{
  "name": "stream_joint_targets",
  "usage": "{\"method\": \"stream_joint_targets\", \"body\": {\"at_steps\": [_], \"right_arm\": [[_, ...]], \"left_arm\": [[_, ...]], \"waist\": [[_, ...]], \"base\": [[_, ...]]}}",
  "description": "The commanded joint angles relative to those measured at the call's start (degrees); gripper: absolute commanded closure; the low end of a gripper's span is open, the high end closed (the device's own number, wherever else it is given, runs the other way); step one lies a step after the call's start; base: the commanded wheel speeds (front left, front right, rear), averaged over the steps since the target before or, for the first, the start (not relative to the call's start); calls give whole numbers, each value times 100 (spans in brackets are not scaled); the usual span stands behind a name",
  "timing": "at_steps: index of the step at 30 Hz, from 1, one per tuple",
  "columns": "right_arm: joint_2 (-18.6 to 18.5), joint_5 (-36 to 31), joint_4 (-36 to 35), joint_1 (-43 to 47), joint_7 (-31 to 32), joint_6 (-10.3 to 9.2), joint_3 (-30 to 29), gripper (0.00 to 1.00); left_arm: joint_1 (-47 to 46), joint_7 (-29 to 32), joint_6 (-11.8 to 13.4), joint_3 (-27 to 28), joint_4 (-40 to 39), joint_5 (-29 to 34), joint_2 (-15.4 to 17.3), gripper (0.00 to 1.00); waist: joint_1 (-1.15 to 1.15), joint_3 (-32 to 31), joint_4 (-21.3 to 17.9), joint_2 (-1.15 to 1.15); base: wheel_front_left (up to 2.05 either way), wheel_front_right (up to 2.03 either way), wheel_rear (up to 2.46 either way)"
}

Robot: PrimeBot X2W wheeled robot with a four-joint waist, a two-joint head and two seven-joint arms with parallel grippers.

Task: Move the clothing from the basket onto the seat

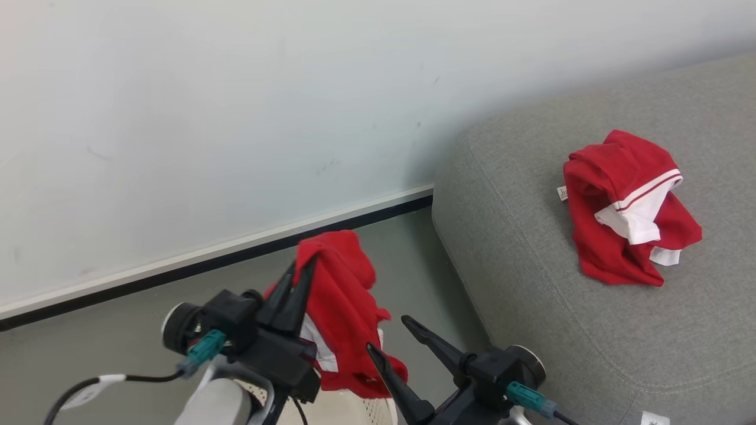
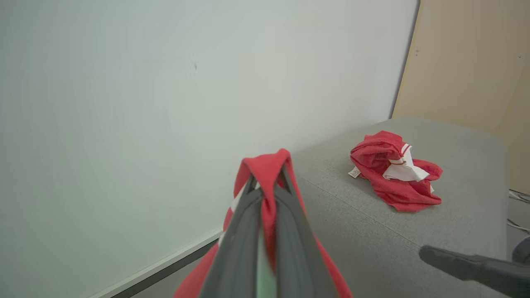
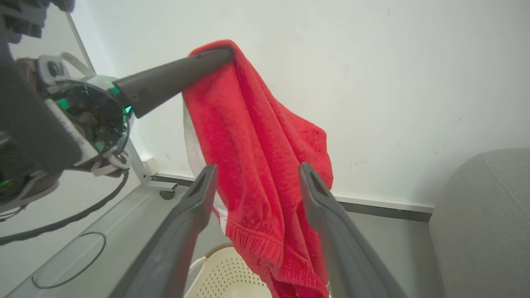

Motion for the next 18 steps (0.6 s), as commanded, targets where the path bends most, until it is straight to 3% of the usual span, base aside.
{"method": "stream_joint_targets", "body": {"at_steps": [1,18], "right_arm": [[37,37,52,-92,-7,-4,39,0],[406,-283,1021,-185,-6,-4,-279,0]], "left_arm": [[-90,28,-5,-40,-43,40,-5,100],[-218,540,-260,-960,-367,169,-363,100]], "waist": [[0,-29,-3,0],[0,-123,47,0]], "base": [[0,0,0],[0,0,0]]}}
